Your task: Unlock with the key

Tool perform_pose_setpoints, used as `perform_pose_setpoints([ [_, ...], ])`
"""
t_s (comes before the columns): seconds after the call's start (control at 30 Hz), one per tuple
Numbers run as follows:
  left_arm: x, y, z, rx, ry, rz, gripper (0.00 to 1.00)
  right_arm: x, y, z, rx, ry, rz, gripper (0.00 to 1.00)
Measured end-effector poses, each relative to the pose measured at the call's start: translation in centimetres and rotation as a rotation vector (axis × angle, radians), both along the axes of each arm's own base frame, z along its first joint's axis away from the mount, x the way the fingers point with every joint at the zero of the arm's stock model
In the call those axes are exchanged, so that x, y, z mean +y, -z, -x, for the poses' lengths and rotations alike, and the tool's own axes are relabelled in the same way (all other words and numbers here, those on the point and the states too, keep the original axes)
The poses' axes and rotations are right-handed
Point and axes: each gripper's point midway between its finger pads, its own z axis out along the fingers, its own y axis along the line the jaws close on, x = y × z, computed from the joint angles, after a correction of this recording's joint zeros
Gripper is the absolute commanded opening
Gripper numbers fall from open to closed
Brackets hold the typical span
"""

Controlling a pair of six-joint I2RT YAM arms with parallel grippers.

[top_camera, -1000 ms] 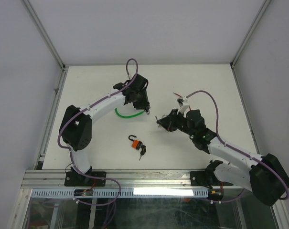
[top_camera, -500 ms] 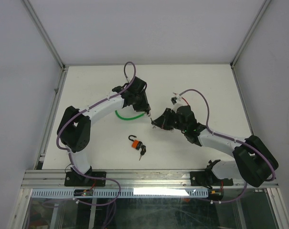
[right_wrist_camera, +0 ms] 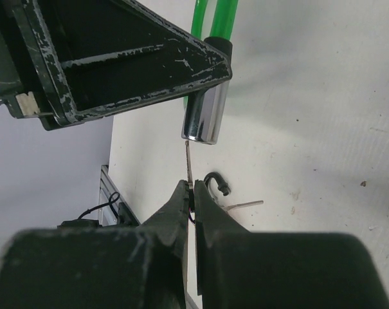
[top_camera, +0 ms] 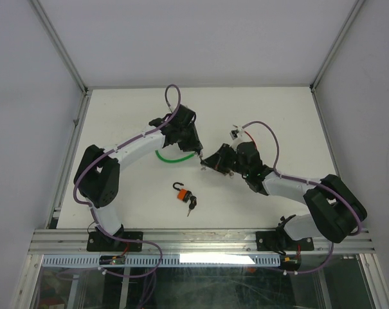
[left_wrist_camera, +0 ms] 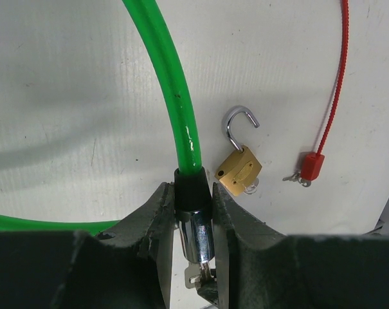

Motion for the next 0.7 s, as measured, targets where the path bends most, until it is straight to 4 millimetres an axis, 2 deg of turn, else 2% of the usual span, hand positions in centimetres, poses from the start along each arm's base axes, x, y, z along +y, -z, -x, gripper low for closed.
perform_pose_setpoints([
  [0.37, -0.1, 0.0, 0.0, 0.001, -0.005, 0.011, 0.00, -0.2, 0.1, -0.1, 0.026, 0.021, -0.018, 0.00],
  [0.7, -0.2, 0.0, 0.1, 0.006, -0.001, 0.016, 0.00, -0.6, 1.0, 0.2, 0.061, 0.025, 0.009, 0.00],
])
